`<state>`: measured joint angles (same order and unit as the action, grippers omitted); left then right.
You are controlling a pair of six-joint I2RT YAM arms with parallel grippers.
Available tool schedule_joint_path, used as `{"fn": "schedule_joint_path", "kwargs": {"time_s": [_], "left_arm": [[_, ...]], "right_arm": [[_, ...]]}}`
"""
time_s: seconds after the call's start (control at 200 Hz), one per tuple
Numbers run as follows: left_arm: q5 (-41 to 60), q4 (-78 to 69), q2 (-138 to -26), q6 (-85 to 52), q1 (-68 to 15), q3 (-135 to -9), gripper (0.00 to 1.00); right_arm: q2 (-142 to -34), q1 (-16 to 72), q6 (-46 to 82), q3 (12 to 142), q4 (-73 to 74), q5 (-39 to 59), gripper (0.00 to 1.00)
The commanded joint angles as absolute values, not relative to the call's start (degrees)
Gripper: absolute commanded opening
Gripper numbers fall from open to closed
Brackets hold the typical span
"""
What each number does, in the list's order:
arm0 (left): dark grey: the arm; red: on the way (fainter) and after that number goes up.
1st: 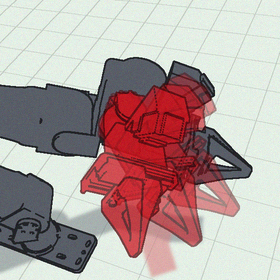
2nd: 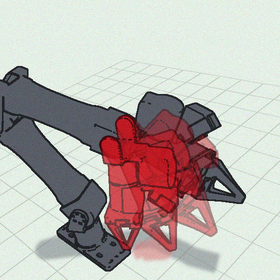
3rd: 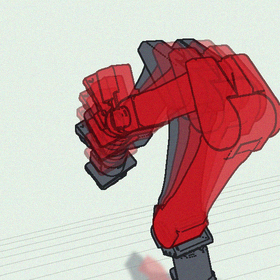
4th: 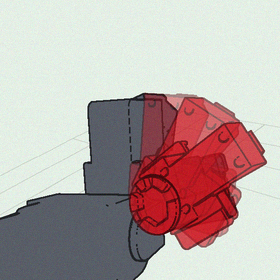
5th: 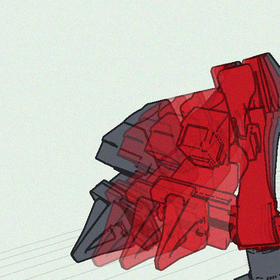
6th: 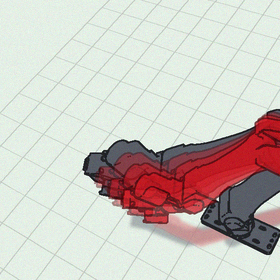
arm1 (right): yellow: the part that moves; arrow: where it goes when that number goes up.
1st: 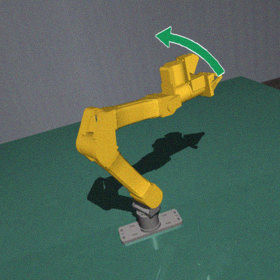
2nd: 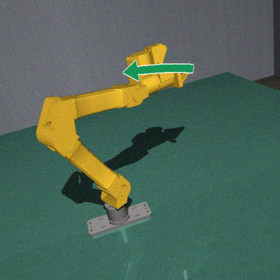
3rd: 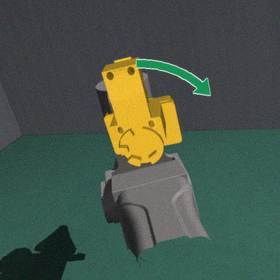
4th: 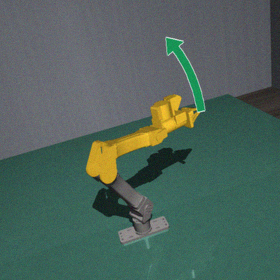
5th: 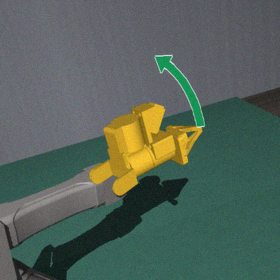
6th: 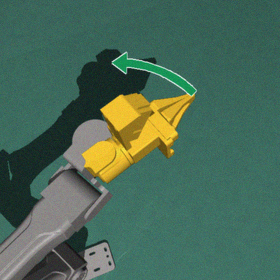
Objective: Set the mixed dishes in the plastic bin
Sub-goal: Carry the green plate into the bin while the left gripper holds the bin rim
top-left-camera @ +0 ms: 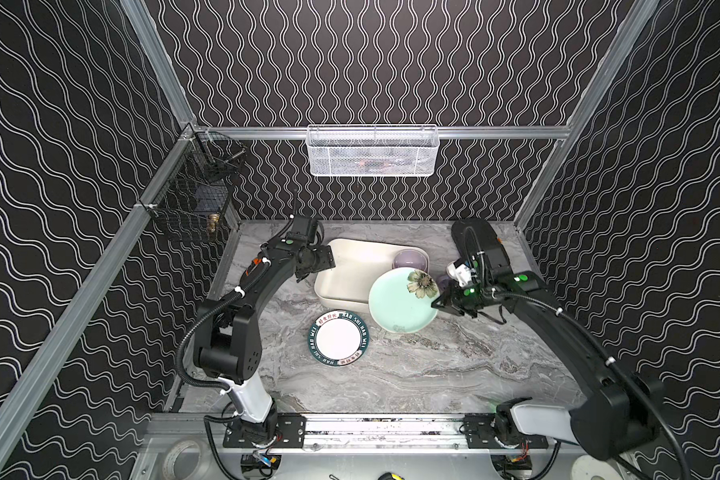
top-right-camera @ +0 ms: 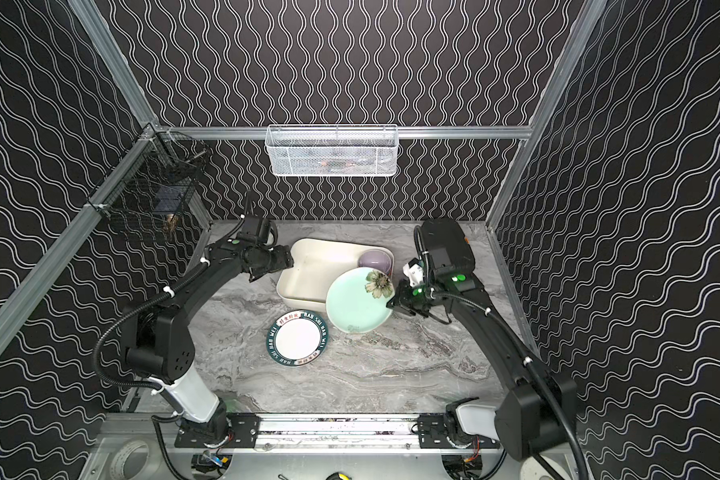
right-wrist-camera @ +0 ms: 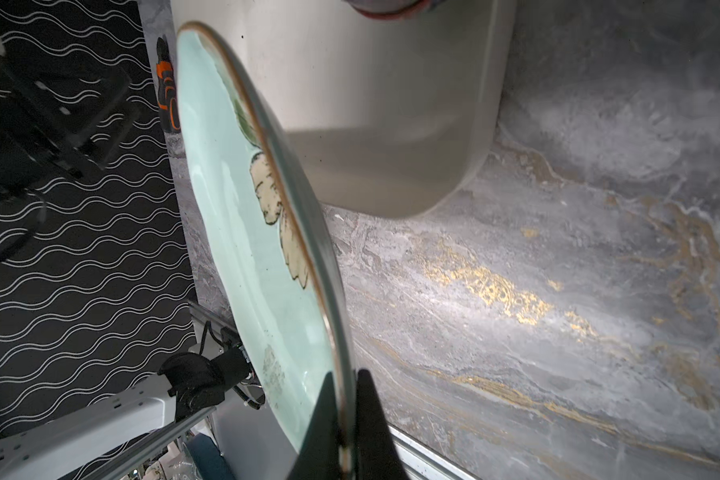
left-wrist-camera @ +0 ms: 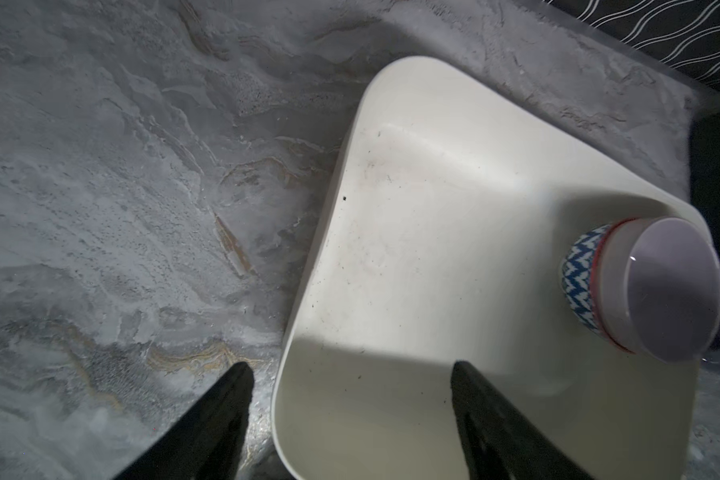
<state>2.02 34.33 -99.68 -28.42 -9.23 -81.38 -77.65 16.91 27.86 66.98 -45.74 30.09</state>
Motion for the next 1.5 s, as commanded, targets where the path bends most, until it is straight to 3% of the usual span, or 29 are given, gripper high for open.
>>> {"fn": "schedule_joint_path", "kwargs": {"time_s": [0.0,0.275,0.601,0.796,1.031,1.121,1.281,1.381,1.431,1.496], "left_arm": [[0.21,29.87,-100.94,-28.83,-8.62,-80.56,0.78],[0.03,25.78,-101.61,-30.06,-8.61,-75.18,0.77],[9.06,16.58,-99.93,-35.10,-8.61,-65.25,0.72],[11.96,15.55,-99.89,-35.71,-9.10,-63.65,0.65],[13.14,15.58,-98.89,-35.52,-9.74,-63.38,0.47],[13.36,16.13,-99.09,-35.51,-9.95,-63.63,0.46],[12.51,18.35,-97.99,-34.62,-10.20,-63.95,0.55],[12.17,19.56,-96.09,-34.23,-10.20,-63.85,0.66],[11.64,20.48,-94.65,-34.06,-10.20,-63.85,0.75],[10.39,21.67,-92.08,-33.95,-10.20,-63.90,0.94]], "right_arm": [[-82.08,16.88,26.08,72.04,-40.49,31.65,0.00],[-94.70,17.38,24.85,82.25,-38.93,31.20,0.00],[-102.43,20.37,24.76,88.30,-39.58,30.40,0.00],[-104.69,20.81,24.78,89.71,-39.64,30.06,0.00],[-106.59,21.70,24.99,90.77,-39.47,29.23,0.00],[-107.03,21.91,25.18,91.09,-39.18,29.44,0.00],[-108.23,22.54,25.13,92.48,-39.33,29.29,0.00],[-109.61,23.10,25.03,93.55,-39.55,29.19,0.00],[-110.69,23.44,24.99,94.07,-39.45,29.09,0.00],[-111.96,23.91,25.02,94.85,-39.46,28.84,0.00]]}}
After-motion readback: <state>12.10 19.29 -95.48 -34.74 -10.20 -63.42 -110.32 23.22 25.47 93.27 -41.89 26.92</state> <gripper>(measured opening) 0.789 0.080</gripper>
